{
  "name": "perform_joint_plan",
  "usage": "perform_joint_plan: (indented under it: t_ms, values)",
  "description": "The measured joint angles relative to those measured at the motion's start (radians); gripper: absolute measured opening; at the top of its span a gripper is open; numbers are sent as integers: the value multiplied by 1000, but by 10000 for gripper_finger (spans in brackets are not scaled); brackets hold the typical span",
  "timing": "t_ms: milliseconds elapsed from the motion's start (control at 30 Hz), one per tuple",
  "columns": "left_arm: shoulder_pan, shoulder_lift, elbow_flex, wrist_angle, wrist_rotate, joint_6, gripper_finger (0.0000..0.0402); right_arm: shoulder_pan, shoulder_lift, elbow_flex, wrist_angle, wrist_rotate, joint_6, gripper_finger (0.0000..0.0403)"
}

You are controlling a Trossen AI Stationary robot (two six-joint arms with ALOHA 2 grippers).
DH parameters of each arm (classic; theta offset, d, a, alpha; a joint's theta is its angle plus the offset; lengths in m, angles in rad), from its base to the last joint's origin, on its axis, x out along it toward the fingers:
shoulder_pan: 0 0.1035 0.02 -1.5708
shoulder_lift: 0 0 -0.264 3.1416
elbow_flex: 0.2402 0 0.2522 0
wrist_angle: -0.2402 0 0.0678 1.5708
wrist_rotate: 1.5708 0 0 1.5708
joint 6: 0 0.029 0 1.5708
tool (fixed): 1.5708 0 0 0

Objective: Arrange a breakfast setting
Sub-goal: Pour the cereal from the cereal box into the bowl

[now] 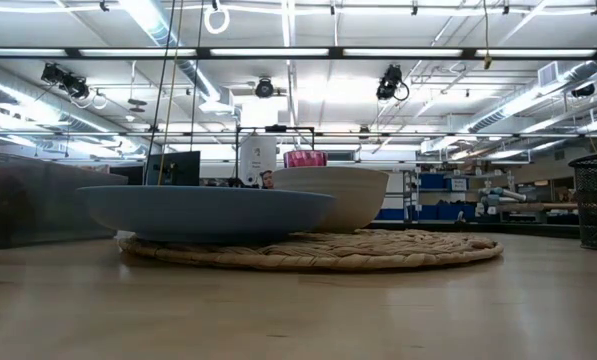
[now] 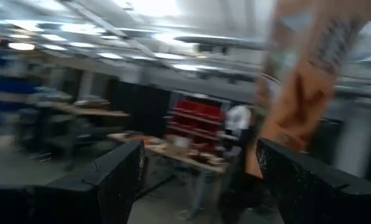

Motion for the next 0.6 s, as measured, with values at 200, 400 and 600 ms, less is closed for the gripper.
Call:
perform_joint_plan:
  t_ms: [200,400,600]
  values:
    - [44,110,-1,116,210,-4,316,-1,174,-2,147,40,17,211]
    - [84,153,-1,159,394,-47,316,-1,267,-3,205,116,-22,211]
    - [114,177,-1,198,479,-100,316,-28,317,-3,239,130,-35,211]
